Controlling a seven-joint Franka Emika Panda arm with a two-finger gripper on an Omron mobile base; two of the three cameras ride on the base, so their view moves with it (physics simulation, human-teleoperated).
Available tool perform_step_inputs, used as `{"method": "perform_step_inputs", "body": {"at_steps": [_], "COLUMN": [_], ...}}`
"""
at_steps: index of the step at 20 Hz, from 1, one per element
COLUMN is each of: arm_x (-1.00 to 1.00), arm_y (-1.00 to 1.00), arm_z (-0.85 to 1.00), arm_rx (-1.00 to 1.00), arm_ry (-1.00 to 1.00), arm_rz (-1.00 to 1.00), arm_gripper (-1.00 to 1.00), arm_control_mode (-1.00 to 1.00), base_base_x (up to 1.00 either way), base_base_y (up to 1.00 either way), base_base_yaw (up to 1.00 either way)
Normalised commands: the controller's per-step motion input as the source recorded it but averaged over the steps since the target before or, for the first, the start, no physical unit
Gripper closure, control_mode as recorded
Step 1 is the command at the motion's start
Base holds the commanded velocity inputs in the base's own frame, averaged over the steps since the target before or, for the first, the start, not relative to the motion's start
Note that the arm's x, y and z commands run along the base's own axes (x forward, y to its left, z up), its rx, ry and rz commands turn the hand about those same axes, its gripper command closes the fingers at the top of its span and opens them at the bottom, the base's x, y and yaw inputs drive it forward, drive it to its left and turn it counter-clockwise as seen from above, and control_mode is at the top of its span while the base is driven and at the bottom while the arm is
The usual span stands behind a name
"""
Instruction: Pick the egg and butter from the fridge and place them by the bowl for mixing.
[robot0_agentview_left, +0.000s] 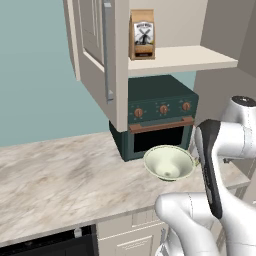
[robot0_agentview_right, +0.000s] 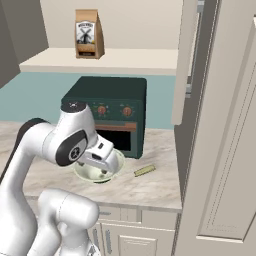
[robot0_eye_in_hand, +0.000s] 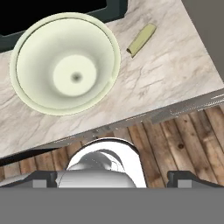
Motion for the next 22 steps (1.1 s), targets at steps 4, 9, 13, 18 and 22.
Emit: {"method": "perform_step_inputs", "body": {"at_steps": [4,9,13,18,22], "arm_x": [-0.04,0.00,0.00,0.00,0.00], "arm_y": [0.00,0.00,0.00,0.00,0.00], "arm_z": [0.01,0.00,0.00,0.00,0.00], "arm_rx": [0.00,0.00,0.00,0.00,0.00], "arm_ry": [0.01,0.00,0.00,0.00,0.00], "arm_rz": [0.00,0.00,0.00,0.00,0.00], "arm_gripper": [-1.00,-1.00,-1.00,-1.00,-1.00], "arm_control_mode": [-1.00,1.00,1.00,1.00,1.00], "base_base_x": [0.00,-0.08,-0.57,-0.79,-0.55], "base_base_y": [0.00,0.00,0.00,0.00,0.03], "base_base_yaw": [0.00,0.00,0.00,-0.02,-0.42]}}
